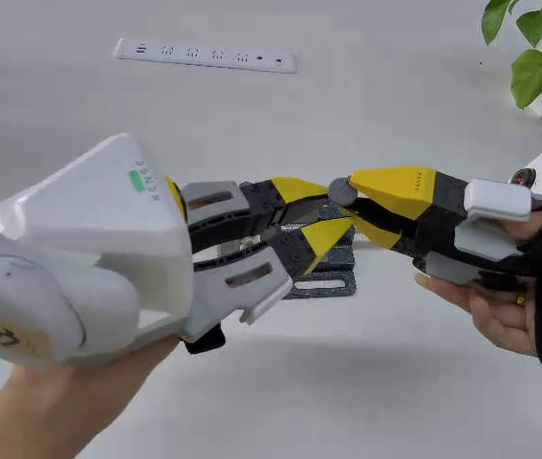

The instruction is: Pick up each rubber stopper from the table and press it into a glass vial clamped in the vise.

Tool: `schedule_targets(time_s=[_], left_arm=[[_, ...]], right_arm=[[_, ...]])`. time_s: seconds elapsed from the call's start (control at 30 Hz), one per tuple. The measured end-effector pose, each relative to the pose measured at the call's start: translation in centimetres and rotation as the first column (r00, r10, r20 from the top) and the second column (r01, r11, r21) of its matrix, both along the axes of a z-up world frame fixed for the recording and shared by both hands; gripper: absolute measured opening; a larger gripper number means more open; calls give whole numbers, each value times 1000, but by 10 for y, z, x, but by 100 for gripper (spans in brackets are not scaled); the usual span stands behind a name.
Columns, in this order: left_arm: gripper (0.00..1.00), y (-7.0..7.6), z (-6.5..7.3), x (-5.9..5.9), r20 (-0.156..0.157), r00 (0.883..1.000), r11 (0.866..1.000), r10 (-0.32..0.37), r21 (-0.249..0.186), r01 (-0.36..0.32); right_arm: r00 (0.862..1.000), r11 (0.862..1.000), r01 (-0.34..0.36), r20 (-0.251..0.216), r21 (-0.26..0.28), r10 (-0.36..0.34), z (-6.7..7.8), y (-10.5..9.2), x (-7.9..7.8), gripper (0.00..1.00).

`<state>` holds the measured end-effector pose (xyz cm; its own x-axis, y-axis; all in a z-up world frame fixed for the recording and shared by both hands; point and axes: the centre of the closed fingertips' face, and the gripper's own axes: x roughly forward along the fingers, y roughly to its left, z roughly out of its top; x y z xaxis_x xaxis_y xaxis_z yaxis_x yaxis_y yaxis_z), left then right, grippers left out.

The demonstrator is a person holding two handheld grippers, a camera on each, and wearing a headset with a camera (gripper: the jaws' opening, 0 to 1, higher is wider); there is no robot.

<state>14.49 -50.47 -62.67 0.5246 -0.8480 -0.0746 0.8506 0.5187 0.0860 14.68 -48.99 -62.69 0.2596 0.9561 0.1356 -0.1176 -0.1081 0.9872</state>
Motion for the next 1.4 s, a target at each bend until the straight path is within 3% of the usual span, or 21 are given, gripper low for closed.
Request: schedule_targets(time_s=[0.23,0.5,0.67,0.77,0.8,1.1,1.4], left_arm=[[5,-2,6,-10,27,997,997,-71,23,71],[10,-5,8,-21,23,991,991,-131,30,130],[8,-6,11,-22,38,989,989,-143,40,141],[10,-2,13,-21,51,989,990,-139,37,137],[10,-1,13,-22,59,988,989,-145,46,143],[8,-4,17,-27,79,982,984,-172,60,167],[6,-6,18,-33,66,979,981,-192,49,189]], right_arm=[[999,998,-53,-5,26,53,7,-2,-9,5],[995,995,-98,13,23,98,9,-4,-15,5],[991,991,-130,13,31,130,11,-6,-19,5],[987,987,-159,14,0,159,5,-7,-24,5],[989,989,-146,41,29,145,10,-8,-23,5],[987,987,-159,15,35,159,12,-4,-31,5],[982,981,-187,7,50,187,13,-7,-35,5]])
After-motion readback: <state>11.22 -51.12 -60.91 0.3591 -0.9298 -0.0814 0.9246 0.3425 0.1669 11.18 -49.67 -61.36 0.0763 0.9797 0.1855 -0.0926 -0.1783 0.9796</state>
